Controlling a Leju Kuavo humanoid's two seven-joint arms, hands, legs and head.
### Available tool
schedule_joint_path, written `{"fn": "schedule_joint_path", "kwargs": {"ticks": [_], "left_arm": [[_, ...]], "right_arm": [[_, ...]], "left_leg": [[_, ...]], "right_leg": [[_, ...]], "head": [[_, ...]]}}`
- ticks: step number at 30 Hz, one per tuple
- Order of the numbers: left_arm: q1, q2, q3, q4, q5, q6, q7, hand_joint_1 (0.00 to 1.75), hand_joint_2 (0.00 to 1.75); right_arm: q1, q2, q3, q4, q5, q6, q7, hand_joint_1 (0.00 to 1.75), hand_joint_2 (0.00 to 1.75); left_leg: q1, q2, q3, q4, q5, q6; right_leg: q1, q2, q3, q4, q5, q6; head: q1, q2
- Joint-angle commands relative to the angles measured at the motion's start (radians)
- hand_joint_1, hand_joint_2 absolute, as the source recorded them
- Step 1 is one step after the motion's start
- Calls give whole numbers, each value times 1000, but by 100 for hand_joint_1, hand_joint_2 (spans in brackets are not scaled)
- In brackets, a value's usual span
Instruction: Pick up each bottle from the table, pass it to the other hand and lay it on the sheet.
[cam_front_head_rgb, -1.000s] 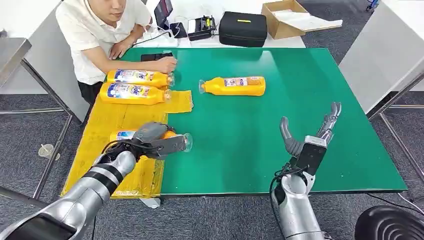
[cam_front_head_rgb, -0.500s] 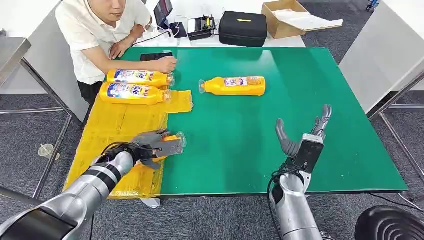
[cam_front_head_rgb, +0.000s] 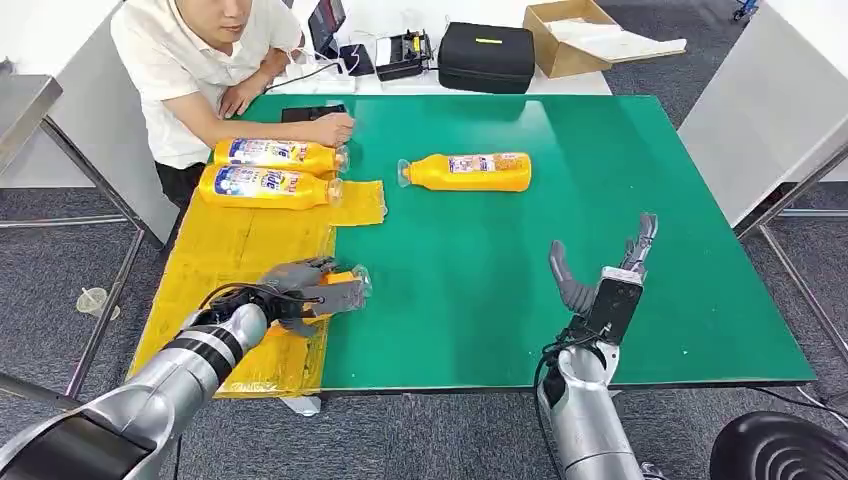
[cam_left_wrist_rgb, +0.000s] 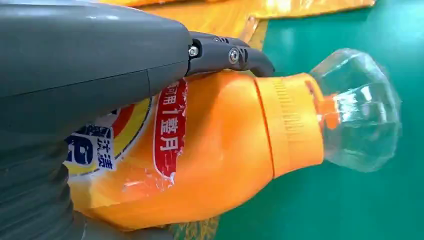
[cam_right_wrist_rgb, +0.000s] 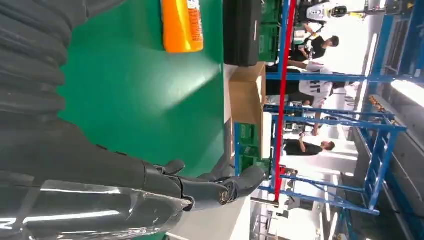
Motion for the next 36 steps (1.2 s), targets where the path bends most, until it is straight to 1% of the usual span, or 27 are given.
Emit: {"fn": "schedule_joint_path", "kwargs": {"ticks": [1, 2, 3, 4, 5, 6, 8, 9, 11, 14, 16, 17, 19, 20, 22, 24, 25, 29, 30, 31, 33, 34, 35, 36], "left_arm": [[-6, -6, 1, -107, 5, 188, -81, 0, 175], [8, -2, 4, -144, 6, 203, -91, 0, 175], [27, 0, 14, -182, 16, 214, -97, 0, 175], [44, 2, 18, -211, 22, 219, -105, 0, 175], [78, 12, 26, -272, 38, 199, -103, 0, 175], [87, 13, 26, -281, 40, 195, -103, 0, 175], [111, 19, 24, -308, 52, 175, -109, 0, 175], [114, 20, 23, -311, 56, 169, -111, 0, 175], [114, 25, 21, -315, 58, 162, -111, 0, 175], [113, 28, 27, -316, 67, 159, -112, 0, 175], [116, 25, 35, -314, 98, 118, -131, 0, 175], [116, 25, 35, -314, 98, 118, -131, 0, 175], [116, 25, 35, -314, 98, 118, -131, 0, 175], [116, 25, 35, -314, 98, 118, -131, 0, 175], [116, 25, 35, -314, 98, 118, -131, 0, 175], [116, 25, 35, -314, 98, 118, -131, 0, 175], [117, 26, 36, -313, 110, 98, -138, 0, 175], [125, 30, 28, -332, 127, 87, -152, 0, 175], [128, 31, 27, -343, 134, 86, -155, 0, 175], [131, 32, 31, -353, 145, 85, -160, 0, 175], [160, 26, 65, -413, 207, 103, -181, 0, 175], [187, 13, 106, -451, 259, 133, -214, 0, 175], [230, 8, 126, -516, 302, 142, -221, 0, 175], [271, -10, 171, -569, 378, 155, -246, 0, 175]], "right_arm": [[4, -15, -7, 2, 28, -42, 1, 0, 175], [8, -19, -3, 0, 31, -46, 1, 0, 175], [13, -21, -4, -5, 29, -50, 1, 0, 175], [17, -22, -6, -7, 25, -47, 1, 0, 175], [21, -24, -8, -9, 26, -51, 1, 0, 175], [23, -25, -9, -10, 26, -52, 1, 0, 175], [27, -26, -13, -15, 21, -52, 1, 0, 175], [28, -26, -14, -18, 19, -50, 1, 0, 175], [28, -26, -15, -22, 19, -51, 1, 0, 175], [26, -24, -16, -14, 20, -48, 1, 0, 175], [26, -23, -17, -11, 18, -50, 1, 0, 175], [26, -23, -17, -11, 18, -50, 1, 0, 175], [26, -23, -17, -11, 18, -50, 1, 0, 175], [26, -23, -17, -11, 18, -50, 1, 0, 175], [26, -23, -17, -11, 18, -50, 1, 0, 175], [26, -23, -17, -11, 18, -50, 1, 0, 175], [28, -24, -17, -12, 17, -50, 1, 0, 175], [30, -28, -18, -15, 14, -54, 1, 0, 175], [32, -29, -18, -20, 15, -54, 1, 0, 175], [32, -29, -17, -24, 15, -54, 1, 0, 175], [36, -41, 2, -47, 35, -80, 1, 0, 175], [36, -54, 22, -51, 62, -101, 1, 0, 175], [34, -74, 57, -47, 89, -141, 1, 0, 175], [29, -90, 83, -21, 130, -173, 1, 0, 175]], "left_leg": [[1, 0, 1, 1, -1, 0], [2, 1, 3, 2, -2, 0], [1, 0, 1, 1, -1, 0], [2, 1, 4, 2, -3, 0], [0, 1, 2, 0, -1, 0], [1, 2, 4, 1, -3, 0], [0, 2, 3, 0, -2, 0], [1, 3, 5, 0, -3, 0], [0, 2, 2, 0, -2, 0], [2, 3, 4, 1, -3, -1], [1, 3, 2, 1, -2, 0], [2, 3, 4, 1, -3, -1], [0, 2, 2, 0, -1, 0], [1, 3, 4, 1, -3, 0], [1, 2, 1, 0, -1, 0], [2, 4, 5, 2, -4, -1], [1, 2, 2, 0, -1, 0], [2, 4, 7, 2, -5, -1], [1, 2, 2, 0, -2, 0], [1, 2, 3, 1, -3, -1], [1, 3, 4, 1, -3, -1], [1, 2, 2, 1, -2, 0], [1, 3, 4, 2, -3, 0], [0, 3, 3, 0, -2, 0]], "right_leg": [[2, -1, 2, 0, -1, -3], [3, -1, 4, 0, -2, -4], [2, -1, 2, 0, -1, -3], [3, -1, 5, 0, -3, -5], [1, 0, 3, 0, -1, -3], [2, 0, 5, 0, -2, -4], [1, 1, 3, -1, -1, -3], [2, 1, 5, -1, -2, -4], [1, 1, 3, -1, -1, -3], [3, 1, 4, 0, -2, -5], [2, 1, 3, 0, -1, -3], [3, 2, 4, 0, -2, -4], [1, 1, 2, 0, -1, -3], [2, 1, 4, 0, -2, -4], [1, 1, 1, 0, -1, -2], [3, 1, 6, 0, -3, -5], [1, 1, 2, -1, -1, -3], [4, 2, 7, 0, -3, -6], [1, 1, 2, 0, -1, -3], [2, 1, 4, 0, -2, -4], [2, 1, 4, 0, -2, -4], [2, 1, 3, 0, -1, -3], [2, 1, 4, 0, -2, -5], [1, 1, 3, -1, -1, -3]], "head": [[0, 0], [0, 0], [0, 0], [0, 0], [0, 0], [0, 0], [0, 0], [0, 0], [0, 0], [0, 0], [0, 0], [0, 0], [0, 0], [0, 0], [0, 0], [0, 0], [0, 0], [0, 0], [0, 0], [0, 0], [0, 0], [0, 0], [0, 0], [0, 0]]}}
